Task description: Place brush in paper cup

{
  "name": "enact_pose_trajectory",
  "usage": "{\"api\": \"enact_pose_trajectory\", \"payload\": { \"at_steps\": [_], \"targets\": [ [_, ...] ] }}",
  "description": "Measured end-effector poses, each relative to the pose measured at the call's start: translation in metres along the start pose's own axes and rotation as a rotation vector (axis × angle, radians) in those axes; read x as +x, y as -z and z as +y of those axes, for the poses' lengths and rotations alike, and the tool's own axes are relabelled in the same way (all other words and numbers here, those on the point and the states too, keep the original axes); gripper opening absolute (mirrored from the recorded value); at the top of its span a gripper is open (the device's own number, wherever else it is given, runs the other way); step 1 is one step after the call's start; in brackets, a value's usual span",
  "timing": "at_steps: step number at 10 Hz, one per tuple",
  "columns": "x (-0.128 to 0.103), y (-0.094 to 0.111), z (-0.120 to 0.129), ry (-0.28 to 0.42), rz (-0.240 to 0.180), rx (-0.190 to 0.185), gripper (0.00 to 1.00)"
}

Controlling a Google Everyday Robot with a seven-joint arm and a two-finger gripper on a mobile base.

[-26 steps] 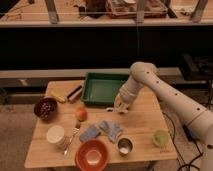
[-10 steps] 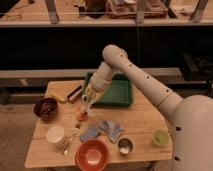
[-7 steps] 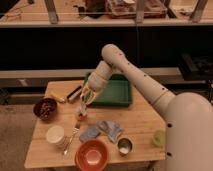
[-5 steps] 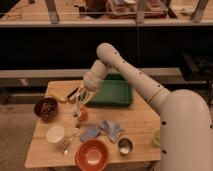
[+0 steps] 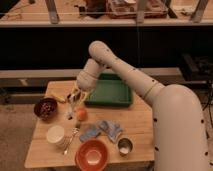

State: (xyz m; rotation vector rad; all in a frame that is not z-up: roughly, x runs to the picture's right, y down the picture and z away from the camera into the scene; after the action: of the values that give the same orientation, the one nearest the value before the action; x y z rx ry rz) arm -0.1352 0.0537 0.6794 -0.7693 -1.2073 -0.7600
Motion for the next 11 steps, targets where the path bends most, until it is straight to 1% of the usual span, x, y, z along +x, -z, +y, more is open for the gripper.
{"api": "enact_pose_trajectory", "payload": {
  "at_steps": [1,3,4,5,6,8,9,11],
  "targets": [
    [0.001,0.001,0.001,-0.002,0.001,0.002,0.00],
    [0.000,-0.001,0.001,-0.001,-0.015,0.007,0.00],
    [-0.003,-0.001,0.001,0.007,-0.038,0.021,0.00],
    [-0.018,-0.006,-0.004,0.027,-0.088,0.033,0.00],
    [-0.032,-0.013,-0.011,0.038,-0.121,0.029,0.00],
    [-0.054,-0.021,-0.017,0.036,-0.161,0.014,0.00],
    [-0.070,-0.028,-0.022,0.027,-0.169,-0.009,0.00],
    [-0.092,-0.037,-0.026,0.011,-0.186,-0.042,0.00]
  ]
}}
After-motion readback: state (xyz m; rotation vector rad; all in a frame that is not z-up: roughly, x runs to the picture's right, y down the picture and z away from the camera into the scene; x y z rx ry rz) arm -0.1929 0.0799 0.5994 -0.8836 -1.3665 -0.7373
